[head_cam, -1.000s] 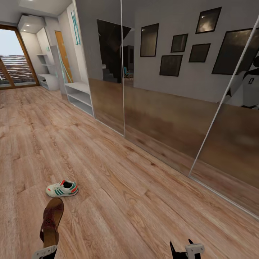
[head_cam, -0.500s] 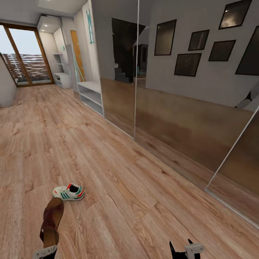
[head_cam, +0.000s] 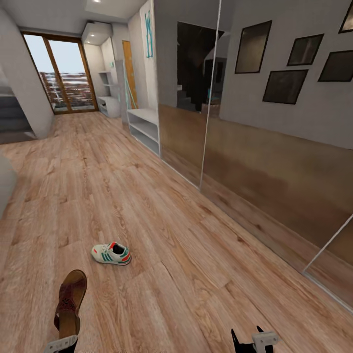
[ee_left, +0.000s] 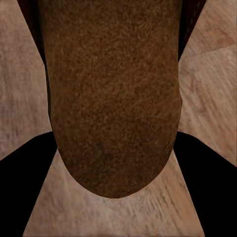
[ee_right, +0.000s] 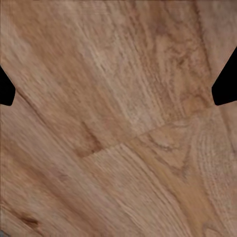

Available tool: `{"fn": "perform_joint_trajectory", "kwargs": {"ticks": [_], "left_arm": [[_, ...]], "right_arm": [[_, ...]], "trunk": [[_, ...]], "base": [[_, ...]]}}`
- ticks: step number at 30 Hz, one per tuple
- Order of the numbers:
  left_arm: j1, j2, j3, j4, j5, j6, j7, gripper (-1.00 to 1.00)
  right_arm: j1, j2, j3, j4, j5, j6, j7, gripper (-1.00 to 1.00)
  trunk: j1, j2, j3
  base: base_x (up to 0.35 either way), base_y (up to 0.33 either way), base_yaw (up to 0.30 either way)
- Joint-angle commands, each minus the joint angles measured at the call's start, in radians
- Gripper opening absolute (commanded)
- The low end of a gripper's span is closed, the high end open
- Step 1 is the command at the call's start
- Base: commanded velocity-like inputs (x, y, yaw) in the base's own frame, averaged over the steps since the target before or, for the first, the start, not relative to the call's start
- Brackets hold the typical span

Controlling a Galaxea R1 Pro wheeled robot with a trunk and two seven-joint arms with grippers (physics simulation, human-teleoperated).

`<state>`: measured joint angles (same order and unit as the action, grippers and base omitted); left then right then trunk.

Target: Pick up the two gym shoes and the two sandals from the corridor floor and place them onto the hallstand (shoe rack) in the corridor, making sure they are on the rack and not on the floor. Arrange them so the two gym shoes are next to each other and the two sandals are next to each other.

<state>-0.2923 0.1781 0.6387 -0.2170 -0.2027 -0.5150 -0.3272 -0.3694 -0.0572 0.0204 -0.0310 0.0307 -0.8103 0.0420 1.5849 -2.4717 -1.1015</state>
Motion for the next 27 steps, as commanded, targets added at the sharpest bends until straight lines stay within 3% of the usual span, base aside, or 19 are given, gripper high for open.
{"fn": "perform_joint_trajectory", "kwargs": {"ticks": [1, 27], "left_arm": [[-0.001, 0.000, 0.009, 0.001, -0.007, -0.003, -0.005, -1.00], [-0.001, -0.002, 0.008, 0.001, -0.007, -0.003, -0.006, -1.00]], "right_arm": [[0.000, -0.001, 0.001, 0.000, 0.001, -0.003, 0.001, 1.00], [0.000, -0.002, 0.002, -0.002, 0.001, -0.004, 0.001, 1.00]], "trunk": [[0.000, 0.000, -0.001], [0.000, 0.000, -0.020]], "base": [[0.000, 0.000, 0.257], [0.003, 0.000, 0.257]]}}
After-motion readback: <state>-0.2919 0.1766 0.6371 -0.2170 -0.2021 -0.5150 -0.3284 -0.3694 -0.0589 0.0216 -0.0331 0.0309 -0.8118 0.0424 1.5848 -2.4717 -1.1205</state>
